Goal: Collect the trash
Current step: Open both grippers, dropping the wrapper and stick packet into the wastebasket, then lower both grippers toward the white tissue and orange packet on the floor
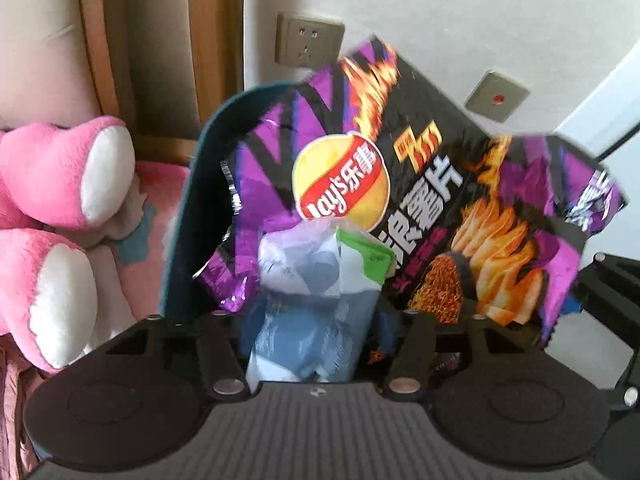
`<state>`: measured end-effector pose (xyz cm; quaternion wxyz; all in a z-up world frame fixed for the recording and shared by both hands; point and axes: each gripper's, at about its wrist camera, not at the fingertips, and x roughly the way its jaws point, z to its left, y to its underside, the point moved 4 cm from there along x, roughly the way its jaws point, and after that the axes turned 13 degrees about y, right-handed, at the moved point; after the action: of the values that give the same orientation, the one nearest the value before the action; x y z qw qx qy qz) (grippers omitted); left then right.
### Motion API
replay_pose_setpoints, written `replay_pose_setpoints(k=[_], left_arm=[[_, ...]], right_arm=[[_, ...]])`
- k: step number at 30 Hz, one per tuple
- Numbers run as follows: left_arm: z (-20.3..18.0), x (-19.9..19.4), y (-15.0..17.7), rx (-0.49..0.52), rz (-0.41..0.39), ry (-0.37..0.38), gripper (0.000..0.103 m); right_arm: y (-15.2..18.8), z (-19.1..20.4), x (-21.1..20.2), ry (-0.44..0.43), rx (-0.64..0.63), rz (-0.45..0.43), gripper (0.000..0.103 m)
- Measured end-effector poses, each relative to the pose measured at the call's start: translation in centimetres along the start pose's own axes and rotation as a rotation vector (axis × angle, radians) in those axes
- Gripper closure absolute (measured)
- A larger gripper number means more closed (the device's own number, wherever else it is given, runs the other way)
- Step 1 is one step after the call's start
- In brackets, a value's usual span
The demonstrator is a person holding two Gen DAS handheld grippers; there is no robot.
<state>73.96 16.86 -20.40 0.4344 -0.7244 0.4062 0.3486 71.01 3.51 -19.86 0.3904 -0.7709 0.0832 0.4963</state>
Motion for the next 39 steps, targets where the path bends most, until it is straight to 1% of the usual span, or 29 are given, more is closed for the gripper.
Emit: replay_pose_setpoints(k=[2, 8, 17, 19, 22, 26, 28, 29, 34, 39], left_arm=[[0.2, -1.4, 0.4, 0.010, -0.028, 0.016, 0.039], [0.3, -5.6, 1.6, 0.046, -0.079, 0.046, 0.038], [-0.2, -11.9, 5.2, 0.130, -0.163, 0.112, 0.037], [0.0, -13.5, 6.5, 0.154, -0.180, 0.119, 0.032], [0.3, -15.4, 8.8, 0.196, -0.199, 0.123, 0.031], [1.0, -17.0, 11.9, 0.228, -0.211, 0.141, 0.030], [1.5, -17.5, 13.7, 0.234, -0.208, 0.156, 0.027], [1.7, -17.7, 14.5, 0.237, -0.207, 0.162, 0.025], [2.5, -17.8, 19.0, 0.263, -0.187, 0.163, 0.024], [3.2, -16.5, 22.9, 0.252, -0.161, 0.171, 0.020]], right_arm=[[0.0, 0.4, -1.0, 0.014, 0.008, -0.010, 0.052], [-0.3, 0.6, -3.8, 0.057, 0.037, -0.041, 0.044], [-0.3, 2.9, -9.4, 0.117, 0.102, -0.110, 0.038], [0.5, 3.3, -11.6, 0.130, 0.124, -0.125, 0.036], [1.6, 4.2, -13.2, 0.137, 0.158, -0.143, 0.034], [3.3, 5.9, -14.5, 0.138, 0.195, -0.159, 0.029], [4.3, 7.0, -15.1, 0.147, 0.217, -0.160, 0.026], [4.9, 7.5, -15.4, 0.147, 0.233, -0.157, 0.023], [8.2, 9.9, -15.9, 0.144, 0.299, -0.116, 0.016], [11.9, 11.9, -14.9, 0.110, 0.336, -0.057, 0.011]])
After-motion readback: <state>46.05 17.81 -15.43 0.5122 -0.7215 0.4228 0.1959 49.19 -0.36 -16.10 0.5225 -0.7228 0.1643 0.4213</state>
